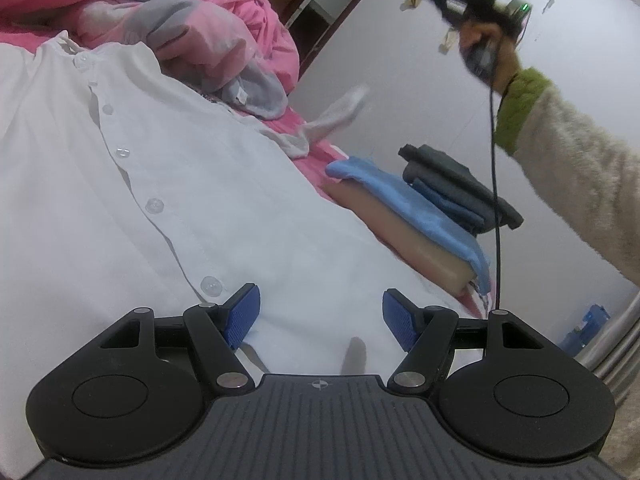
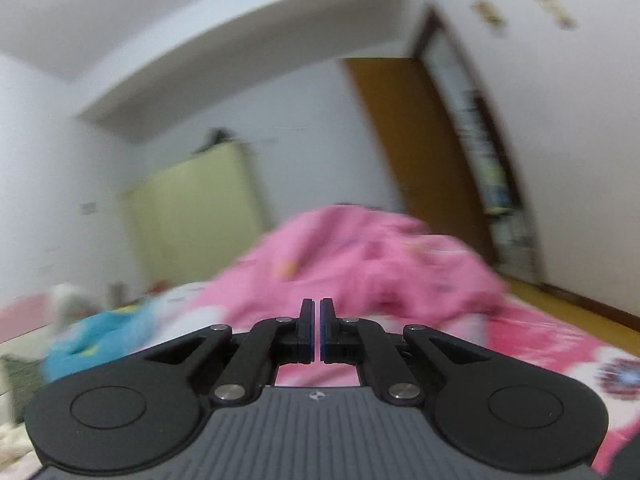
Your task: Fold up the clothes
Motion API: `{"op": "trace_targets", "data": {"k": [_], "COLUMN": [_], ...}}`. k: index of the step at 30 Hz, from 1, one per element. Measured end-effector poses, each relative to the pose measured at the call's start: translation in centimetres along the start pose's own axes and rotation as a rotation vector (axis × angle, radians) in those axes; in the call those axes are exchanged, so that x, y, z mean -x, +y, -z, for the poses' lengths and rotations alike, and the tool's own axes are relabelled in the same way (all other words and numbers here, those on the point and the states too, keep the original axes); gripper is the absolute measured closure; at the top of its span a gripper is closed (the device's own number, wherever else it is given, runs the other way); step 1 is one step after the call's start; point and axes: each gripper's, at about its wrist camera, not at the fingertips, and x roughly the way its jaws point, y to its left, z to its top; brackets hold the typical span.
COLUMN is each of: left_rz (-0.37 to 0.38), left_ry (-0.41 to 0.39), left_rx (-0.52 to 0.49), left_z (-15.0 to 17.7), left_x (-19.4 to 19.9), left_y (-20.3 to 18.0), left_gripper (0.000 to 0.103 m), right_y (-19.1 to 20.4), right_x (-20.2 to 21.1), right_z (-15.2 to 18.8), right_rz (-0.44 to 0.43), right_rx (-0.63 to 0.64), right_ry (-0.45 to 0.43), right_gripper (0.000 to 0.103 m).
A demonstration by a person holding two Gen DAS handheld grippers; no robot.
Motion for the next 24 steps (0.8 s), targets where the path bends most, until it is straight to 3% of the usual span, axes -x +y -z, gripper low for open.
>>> {"op": "trace_targets", "data": {"k": [4,6,7,8,10,11,14,18,24], "left_rz": [-0.002,-0.001,-0.001,0.0,0.0,0.0,0.003,0.012,0.044], "left_ry": [-0.009,-0.013,-0.014,-0.014,-0.014,-0.014,-0.014,-0.013,-0.025], "left_rx": [0.002,0.002,0.003,0.004,0.005,0.005,0.005,0.009,0.026], "left_z": [0.1,0.2,0.2,0.2,0.2,0.2,0.1,0.1,0.2], "left_x": [0.1,0.2,0.3,0.3,0.2,0.2,0.2,0.2,0.1], "left_y": [0.0,0.0,0.0,0.0,-0.1,-0.1,0.0,0.1,0.5], "left_gripper": [0.035,0.035,0.035,0.035,0.034,0.034,0.033,0.031,0.026], "right_y": [4.8,5.7,5.5,4.9,2.0,0.4,-6.0,-14.9,-23.4], "right_x": [-0.1,-0.8,-1.4,-2.3,-3.7,-4.3,-6.0,-7.6,-10.1], "right_z": [-0.1,0.4,0.8,1.2,2.4,3.2,5.9,10.7,16.5], "right_rz": [-0.09,-0.019,0.038,0.092,0.214,0.278,0.443,0.563,0.729], "right_rx": [0.029,0.05,0.046,0.03,-0.047,-0.089,-0.282,-0.557,-0.628], "right_ry": [0.039,0.088,0.123,0.159,0.238,0.277,0.411,0.499,0.517], "right_gripper": [0.1,0.098,0.091,0.076,0.051,0.049,0.046,0.045,0.037]}}
